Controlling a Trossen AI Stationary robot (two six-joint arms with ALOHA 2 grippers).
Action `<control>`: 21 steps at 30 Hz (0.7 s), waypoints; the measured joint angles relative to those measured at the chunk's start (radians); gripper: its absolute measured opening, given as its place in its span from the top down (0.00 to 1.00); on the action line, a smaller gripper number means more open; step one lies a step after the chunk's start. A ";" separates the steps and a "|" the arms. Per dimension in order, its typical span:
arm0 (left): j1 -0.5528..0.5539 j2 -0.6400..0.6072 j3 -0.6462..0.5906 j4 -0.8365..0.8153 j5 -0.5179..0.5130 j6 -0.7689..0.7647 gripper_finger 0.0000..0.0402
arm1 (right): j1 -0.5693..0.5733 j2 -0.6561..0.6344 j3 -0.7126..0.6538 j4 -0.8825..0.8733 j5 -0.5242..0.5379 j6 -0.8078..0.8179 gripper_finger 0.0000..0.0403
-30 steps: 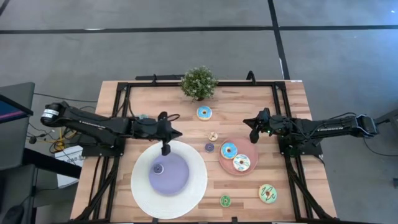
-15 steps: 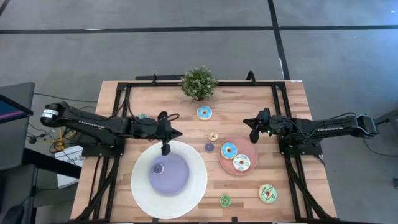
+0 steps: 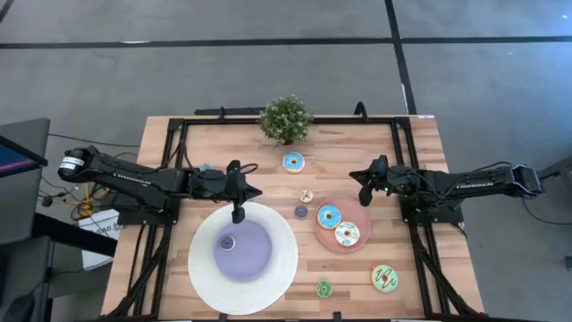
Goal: Pick & Place donuts
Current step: Put the small white donut on the violet plate
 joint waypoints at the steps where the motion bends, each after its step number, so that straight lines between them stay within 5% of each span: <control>1: 0.000 0.000 0.000 0.000 0.000 0.000 1.00 | 0.000 0.000 0.000 0.000 0.000 0.000 0.99; 21: -0.001 -0.006 -0.061 0.001 -0.024 0.047 1.00 | 0.000 0.000 0.000 0.001 -0.002 0.101 0.99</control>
